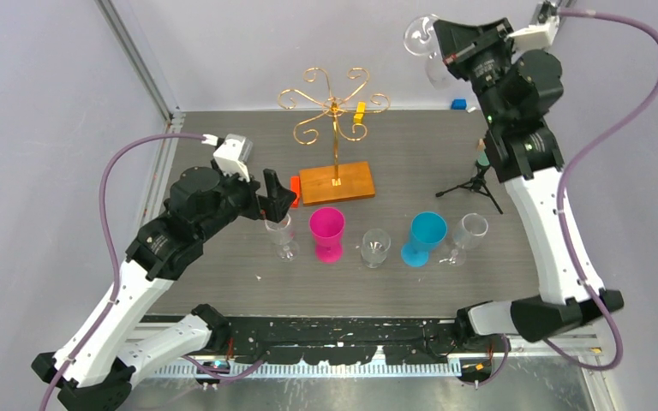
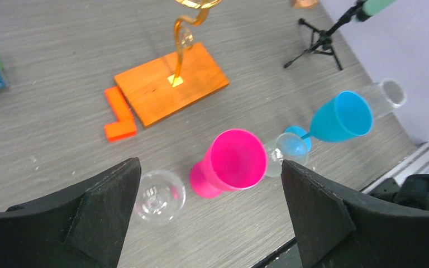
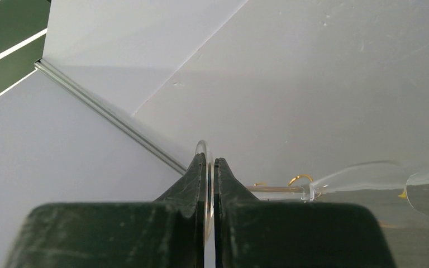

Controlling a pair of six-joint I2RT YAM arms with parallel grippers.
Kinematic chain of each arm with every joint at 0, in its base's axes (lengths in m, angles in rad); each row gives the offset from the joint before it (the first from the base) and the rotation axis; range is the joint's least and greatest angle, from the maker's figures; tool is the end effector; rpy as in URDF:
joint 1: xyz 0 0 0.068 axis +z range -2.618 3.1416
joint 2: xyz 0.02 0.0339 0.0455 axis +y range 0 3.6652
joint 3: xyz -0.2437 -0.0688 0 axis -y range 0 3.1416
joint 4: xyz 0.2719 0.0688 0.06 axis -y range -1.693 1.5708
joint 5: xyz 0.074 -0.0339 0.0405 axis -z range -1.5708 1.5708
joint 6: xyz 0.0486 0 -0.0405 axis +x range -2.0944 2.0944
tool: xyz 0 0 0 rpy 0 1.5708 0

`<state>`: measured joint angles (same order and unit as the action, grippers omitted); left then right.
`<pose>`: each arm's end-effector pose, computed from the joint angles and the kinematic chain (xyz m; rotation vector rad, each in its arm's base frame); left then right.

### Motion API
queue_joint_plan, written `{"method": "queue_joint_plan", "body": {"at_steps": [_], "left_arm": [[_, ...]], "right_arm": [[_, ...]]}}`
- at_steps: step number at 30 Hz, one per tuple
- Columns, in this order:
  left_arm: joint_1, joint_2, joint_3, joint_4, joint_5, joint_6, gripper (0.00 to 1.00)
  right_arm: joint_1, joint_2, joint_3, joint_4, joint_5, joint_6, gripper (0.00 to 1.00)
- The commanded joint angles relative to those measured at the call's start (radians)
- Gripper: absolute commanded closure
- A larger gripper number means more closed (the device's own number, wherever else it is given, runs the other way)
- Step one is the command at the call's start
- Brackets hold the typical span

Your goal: Take the wine glass off the wine glass rack

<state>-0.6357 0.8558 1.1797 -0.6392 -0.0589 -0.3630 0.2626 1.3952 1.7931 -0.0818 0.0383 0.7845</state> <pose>0.1750 -0.1256 0.4029 0.2219 1.9216 -0.6220 0.3108 0.0816 0.5522 0.3697 1.2510 0.8775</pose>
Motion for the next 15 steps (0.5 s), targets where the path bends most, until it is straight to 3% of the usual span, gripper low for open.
{"method": "queue_joint_plan", "body": {"at_steps": [1, 7, 15], "left_arm": [[-0.004, -0.001, 0.018, 0.197, 0.125, 0.025, 0.0], [-0.005, 0.015, -0.048, 0.506, 0.317, 0.059, 0.0], [-0.004, 0.114, -0.076, 0.852, 0.598, 0.056, 0.0]], "right_arm": [[0.003, -0.112, -0.083, -0.115, -0.018, 0.081, 1.0], [0.004, -0.296, -0.239, -0.135, -0.175, 0.212, 1.0], [0.011, -0.487, -0.492, -0.011, -0.333, 0.511, 1.0]]}}
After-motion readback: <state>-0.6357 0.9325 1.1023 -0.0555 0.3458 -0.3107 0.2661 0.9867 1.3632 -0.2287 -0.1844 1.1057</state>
